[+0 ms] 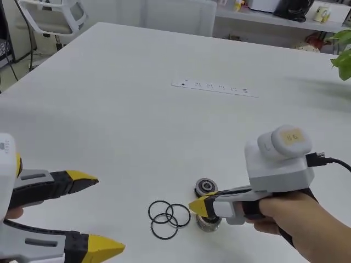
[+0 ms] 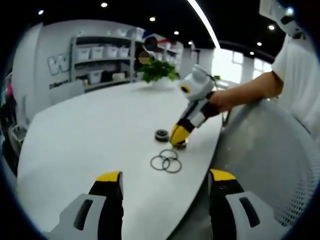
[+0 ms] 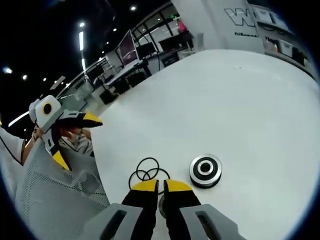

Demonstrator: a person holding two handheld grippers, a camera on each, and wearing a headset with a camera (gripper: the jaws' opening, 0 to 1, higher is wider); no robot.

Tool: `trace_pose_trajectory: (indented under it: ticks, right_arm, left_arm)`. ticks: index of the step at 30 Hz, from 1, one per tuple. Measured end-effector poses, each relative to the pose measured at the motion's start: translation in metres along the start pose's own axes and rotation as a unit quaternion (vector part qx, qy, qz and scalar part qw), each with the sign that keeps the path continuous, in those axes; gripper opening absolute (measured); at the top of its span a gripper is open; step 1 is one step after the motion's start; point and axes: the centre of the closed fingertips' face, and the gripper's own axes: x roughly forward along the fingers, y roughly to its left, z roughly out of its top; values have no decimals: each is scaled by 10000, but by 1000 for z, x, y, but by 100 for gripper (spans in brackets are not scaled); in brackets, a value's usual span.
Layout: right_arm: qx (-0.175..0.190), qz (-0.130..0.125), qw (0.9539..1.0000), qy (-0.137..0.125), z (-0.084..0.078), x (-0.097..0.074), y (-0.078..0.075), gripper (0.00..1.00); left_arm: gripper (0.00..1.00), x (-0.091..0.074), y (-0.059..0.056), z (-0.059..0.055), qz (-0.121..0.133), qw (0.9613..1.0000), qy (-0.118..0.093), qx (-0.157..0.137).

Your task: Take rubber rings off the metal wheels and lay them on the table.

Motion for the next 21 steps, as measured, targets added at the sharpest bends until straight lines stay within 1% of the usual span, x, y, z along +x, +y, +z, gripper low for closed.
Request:
trace_pose_trajectory:
  ticks: [4,6,7,9,10,12,13,14,15,16,17,19,20,21]
  right_arm:
    - [13,-41,10000,-49,2,-2,-3,1]
    - [50,-64,9999,-125,6,-5,-6,2]
    - [67,-68,9998,-184,8,-7,-8,2]
    - [91,-87,9995,-304,13,-10,-10,3]
    - [93,-105,9993,-352,16,-12,-11,3]
    - [127,-167,9986,-475,21,-16,-17,3]
    - [165,-225,9978,-598,25,-19,-20,4]
    - [185,-246,9974,-646,27,-21,-22,4]
    - [217,-283,9970,-682,28,-24,-25,5]
    - [242,-364,9961,-771,31,-27,-31,5]
    - [265,-436,9953,-822,33,-30,-36,5]
    - [316,-499,9942,-898,35,-34,-42,6]
    - [344,-534,9936,-931,35,-36,-45,6]
    - [365,-570,9932,-945,35,-37,-49,6]
  left_arm:
    - [71,0,0,1,-3,10000,-22,-8]
    - [71,0,0,1,-26,10000,-14,16]
    - [72,-1,-2,2,-81,9999,8,65]
    - [73,-2,-4,8,-142,9998,-26,153]
    - [73,-3,-4,11,-162,9998,-30,150]
    - [74,-5,-4,22,-232,9995,-103,209]
    - [74,-6,-4,26,-254,9993,-133,259]
    - [74,-7,-3,34,-262,9990,-169,333]
    - [74,-8,-2,39,-266,9987,-188,393]
    - [74,-8,0,46,-272,9982,-203,502]
    - [74,-9,1,51,-275,9977,-206,585]
    - [74,-9,7,62,-231,9967,-185,757]
    - [74,-8,10,68,-209,9960,-203,845]
    - [74,-8,13,77,-183,9947,-258,977]
